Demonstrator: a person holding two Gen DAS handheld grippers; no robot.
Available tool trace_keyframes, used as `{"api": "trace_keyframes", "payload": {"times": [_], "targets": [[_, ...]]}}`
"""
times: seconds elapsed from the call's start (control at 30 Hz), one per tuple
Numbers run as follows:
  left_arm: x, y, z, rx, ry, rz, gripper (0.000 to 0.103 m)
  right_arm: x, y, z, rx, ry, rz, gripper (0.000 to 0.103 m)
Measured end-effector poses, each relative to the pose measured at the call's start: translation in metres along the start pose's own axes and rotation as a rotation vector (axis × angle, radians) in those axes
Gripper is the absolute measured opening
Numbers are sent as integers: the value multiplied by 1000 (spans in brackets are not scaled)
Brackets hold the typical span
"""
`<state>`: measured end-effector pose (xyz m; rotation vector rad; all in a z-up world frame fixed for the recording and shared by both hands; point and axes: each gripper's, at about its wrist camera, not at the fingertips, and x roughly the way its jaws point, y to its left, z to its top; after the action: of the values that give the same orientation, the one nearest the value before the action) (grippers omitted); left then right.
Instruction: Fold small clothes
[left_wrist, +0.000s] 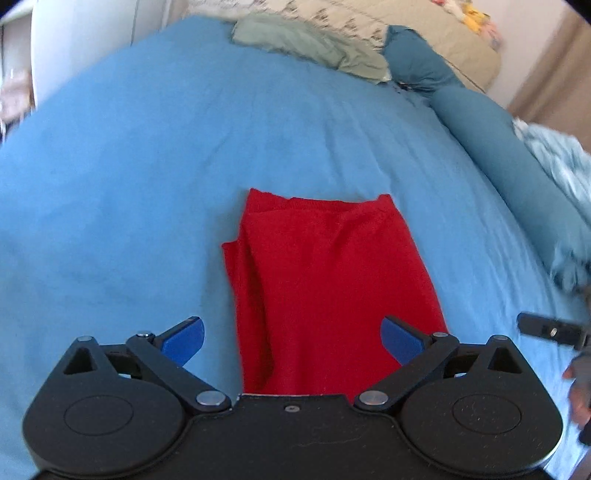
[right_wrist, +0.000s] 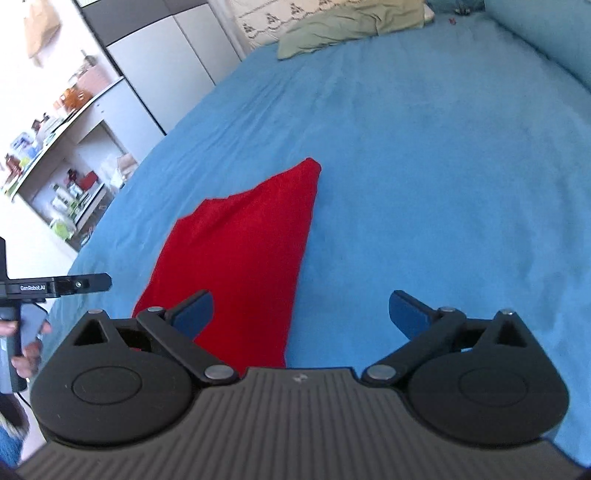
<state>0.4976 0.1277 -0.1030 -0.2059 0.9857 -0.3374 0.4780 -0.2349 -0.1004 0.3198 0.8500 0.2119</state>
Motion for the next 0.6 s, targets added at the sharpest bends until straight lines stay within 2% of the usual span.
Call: {"api": "trace_keyframes", "payload": {"times": [0.1, 0.2, 0.33, 0.47, 0.5, 0.57, 0.6], "targets": [[21, 11, 4, -53, 23, -9, 100, 28, 3, 5, 23, -1, -15, 103], [41, 19, 3, -91, 40, 18, 96, 57, 4, 0, 52, 33, 5, 103], [59, 23, -3, -105, 67, -10, 82, 86, 4, -10, 92, 65, 20, 103], [64, 18, -7, -65, 38, -25, 81, 102, 7, -14, 82, 73, 74, 81], [66, 18, -7, -76, 36, -39, 77, 105, 9, -15, 81, 66, 76, 78], [68, 21, -7, -102, 34, -49, 64, 112, 15, -13, 82, 77, 79, 64], [68, 21, -8, -108, 28, -44, 59, 114, 22, -12, 73, 79, 68, 62]]}}
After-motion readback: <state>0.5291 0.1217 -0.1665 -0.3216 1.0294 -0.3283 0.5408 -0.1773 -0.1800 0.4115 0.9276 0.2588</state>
